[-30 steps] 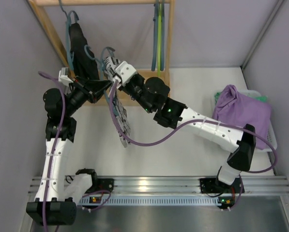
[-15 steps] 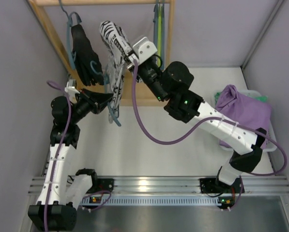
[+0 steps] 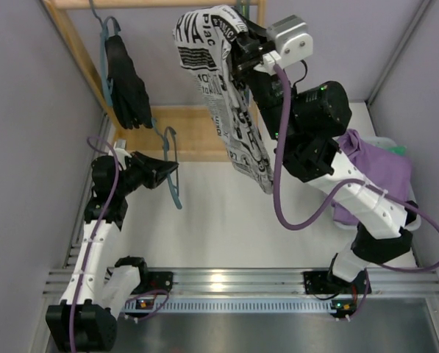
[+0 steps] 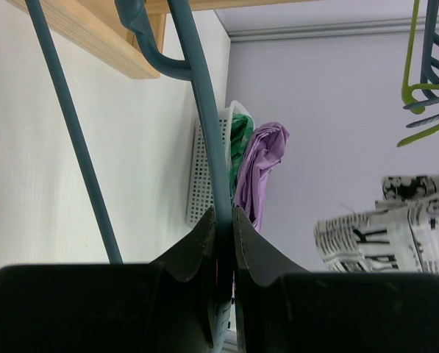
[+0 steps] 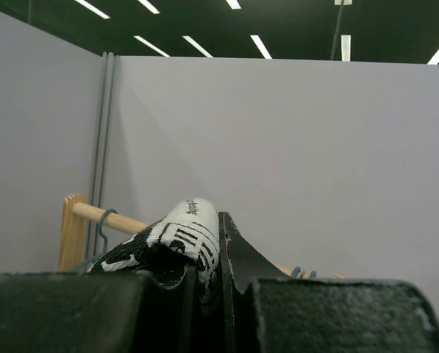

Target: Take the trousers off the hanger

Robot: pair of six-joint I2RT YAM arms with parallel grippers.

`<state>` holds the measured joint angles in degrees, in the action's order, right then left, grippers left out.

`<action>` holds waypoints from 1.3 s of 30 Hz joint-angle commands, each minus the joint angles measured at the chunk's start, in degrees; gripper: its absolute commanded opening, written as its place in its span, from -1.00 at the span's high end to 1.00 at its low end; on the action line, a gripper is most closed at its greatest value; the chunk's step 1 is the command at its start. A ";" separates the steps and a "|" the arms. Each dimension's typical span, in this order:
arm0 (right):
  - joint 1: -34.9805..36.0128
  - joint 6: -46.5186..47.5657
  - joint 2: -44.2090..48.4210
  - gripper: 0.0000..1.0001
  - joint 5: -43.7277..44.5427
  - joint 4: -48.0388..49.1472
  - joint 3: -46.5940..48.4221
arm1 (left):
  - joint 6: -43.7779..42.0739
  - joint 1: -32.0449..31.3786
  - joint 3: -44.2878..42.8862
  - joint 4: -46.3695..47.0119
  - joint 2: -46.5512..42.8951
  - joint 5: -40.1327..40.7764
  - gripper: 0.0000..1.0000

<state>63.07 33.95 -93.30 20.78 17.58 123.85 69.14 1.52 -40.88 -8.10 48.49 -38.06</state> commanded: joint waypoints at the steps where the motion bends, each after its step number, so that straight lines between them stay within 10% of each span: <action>1: -0.58 2.08 4.96 1.00 -1.09 8.52 2.98 | -1.91 0.24 -0.60 3.00 -1.29 -1.66 1.00; 13: -2.07 11.14 22.26 1.00 2.78 6.42 -9.93 | -7.35 -3.26 -3.50 3.18 -2.35 -4.21 1.00; 39: -50.23 7.00 60.33 1.00 23.96 -12.39 -48.52 | -12.11 -9.17 -9.92 3.09 -0.24 -3.16 1.00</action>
<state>15.57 39.64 -33.85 42.52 5.23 76.51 58.11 -7.51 -48.01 -8.01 48.66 -41.08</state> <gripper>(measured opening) 0.069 0.154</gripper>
